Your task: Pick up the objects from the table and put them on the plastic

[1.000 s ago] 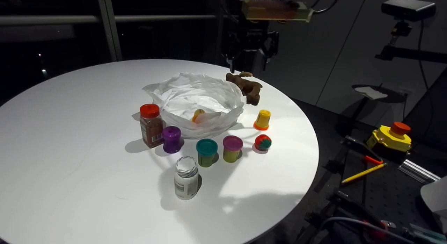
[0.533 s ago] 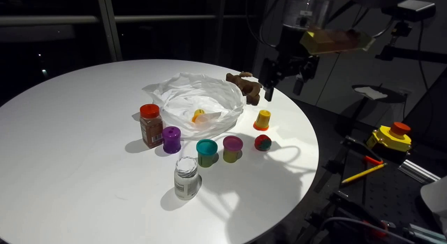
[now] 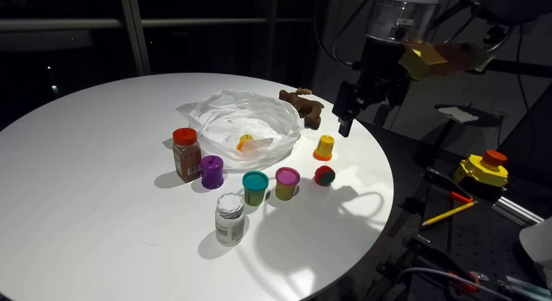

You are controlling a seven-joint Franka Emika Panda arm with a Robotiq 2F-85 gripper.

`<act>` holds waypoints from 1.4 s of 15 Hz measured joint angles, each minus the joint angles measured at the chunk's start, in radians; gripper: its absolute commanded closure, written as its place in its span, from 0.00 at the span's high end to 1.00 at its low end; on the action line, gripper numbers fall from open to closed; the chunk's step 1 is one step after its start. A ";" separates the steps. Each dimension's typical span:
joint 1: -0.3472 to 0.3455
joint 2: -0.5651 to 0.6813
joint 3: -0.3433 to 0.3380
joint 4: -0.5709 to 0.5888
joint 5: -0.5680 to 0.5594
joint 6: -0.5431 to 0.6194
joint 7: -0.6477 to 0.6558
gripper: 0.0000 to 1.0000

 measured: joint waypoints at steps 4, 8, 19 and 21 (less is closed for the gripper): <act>0.000 0.000 0.000 0.000 0.000 0.000 0.000 1.00; -0.028 0.011 0.029 0.001 -0.037 0.029 0.011 1.00; -0.159 0.294 -0.015 0.051 -0.403 0.322 0.251 1.00; -0.158 0.365 -0.044 0.095 -0.415 0.356 0.279 1.00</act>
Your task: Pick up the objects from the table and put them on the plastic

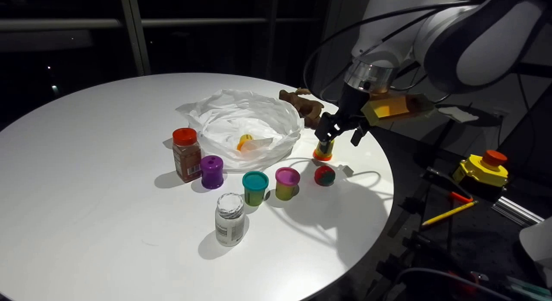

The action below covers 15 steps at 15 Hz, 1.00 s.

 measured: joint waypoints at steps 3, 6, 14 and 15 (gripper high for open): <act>0.004 0.086 -0.031 0.065 0.000 0.024 0.033 0.74; 0.020 0.143 -0.052 0.111 0.000 0.026 0.076 0.49; 0.059 0.094 -0.115 0.079 -0.023 0.019 0.133 0.01; 0.068 0.060 -0.138 0.063 -0.045 0.004 0.143 0.05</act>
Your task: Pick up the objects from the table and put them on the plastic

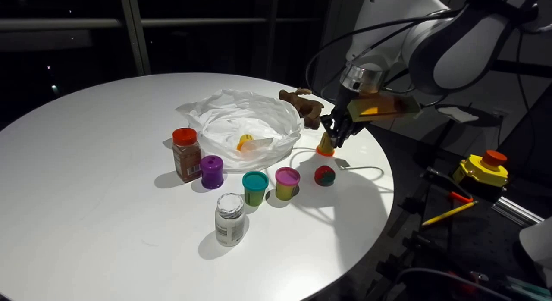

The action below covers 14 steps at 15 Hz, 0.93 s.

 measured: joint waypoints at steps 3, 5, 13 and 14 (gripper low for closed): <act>0.016 -0.105 -0.049 -0.043 -0.068 -0.078 0.021 0.32; 0.016 -0.143 -0.057 -0.060 -0.101 -0.114 0.023 0.47; 0.012 -0.065 -0.057 -0.046 -0.133 0.101 0.023 1.00; 0.010 -0.041 -0.057 -0.034 -0.130 0.119 0.023 1.00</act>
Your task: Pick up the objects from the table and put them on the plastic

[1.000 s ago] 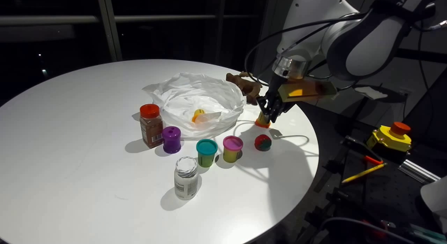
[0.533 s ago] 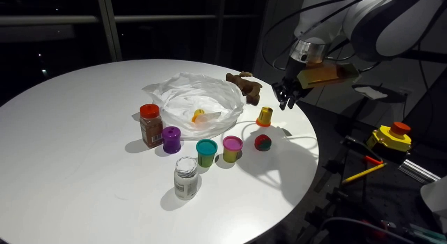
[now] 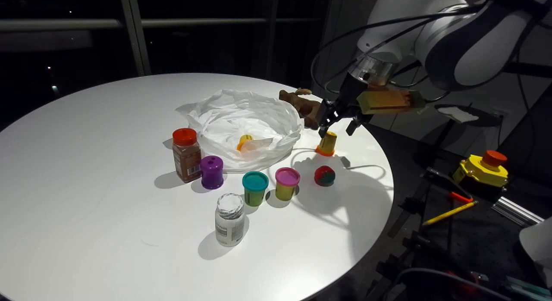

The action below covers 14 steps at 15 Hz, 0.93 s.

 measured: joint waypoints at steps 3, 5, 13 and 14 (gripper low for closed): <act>-0.012 0.080 0.002 0.043 0.017 0.034 0.000 0.83; -0.034 0.130 0.016 0.070 0.040 0.051 -0.003 0.74; -0.114 0.144 0.044 0.081 0.058 0.043 -0.008 0.12; -0.105 0.117 0.019 0.076 0.050 0.032 -0.008 0.12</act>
